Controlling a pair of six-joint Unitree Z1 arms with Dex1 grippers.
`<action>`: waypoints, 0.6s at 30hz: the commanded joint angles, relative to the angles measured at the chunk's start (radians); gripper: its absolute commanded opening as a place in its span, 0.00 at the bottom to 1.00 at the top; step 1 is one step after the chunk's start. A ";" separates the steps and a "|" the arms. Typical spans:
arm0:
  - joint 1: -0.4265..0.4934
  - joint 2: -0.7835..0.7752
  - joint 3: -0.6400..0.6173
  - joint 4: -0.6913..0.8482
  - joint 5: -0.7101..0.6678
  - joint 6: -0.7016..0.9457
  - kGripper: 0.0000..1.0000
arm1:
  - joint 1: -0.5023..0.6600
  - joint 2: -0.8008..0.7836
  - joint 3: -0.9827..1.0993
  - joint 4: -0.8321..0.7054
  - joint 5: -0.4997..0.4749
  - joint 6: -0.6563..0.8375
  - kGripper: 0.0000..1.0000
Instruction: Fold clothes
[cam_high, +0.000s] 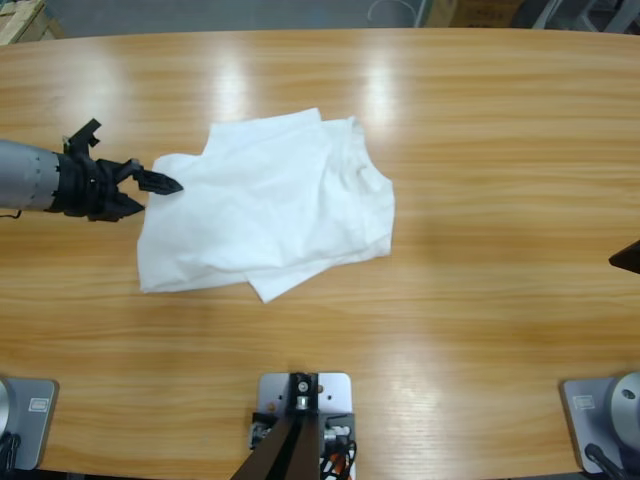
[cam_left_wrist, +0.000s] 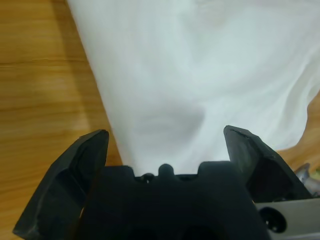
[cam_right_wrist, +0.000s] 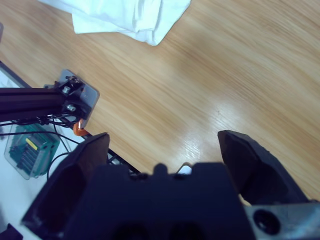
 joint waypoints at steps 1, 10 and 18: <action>0.052 -0.002 0.147 -0.033 -0.015 -0.083 0.89 | 0.009 0.024 0.033 -0.011 -0.004 0.010 0.89; 0.052 0.141 0.173 -0.342 -0.127 -0.141 0.88 | 0.009 -0.012 0.033 0.000 -0.003 0.013 0.88; 0.046 0.233 0.195 -0.492 -0.228 -0.157 0.60 | 0.009 -0.022 0.034 0.002 -0.003 0.013 0.88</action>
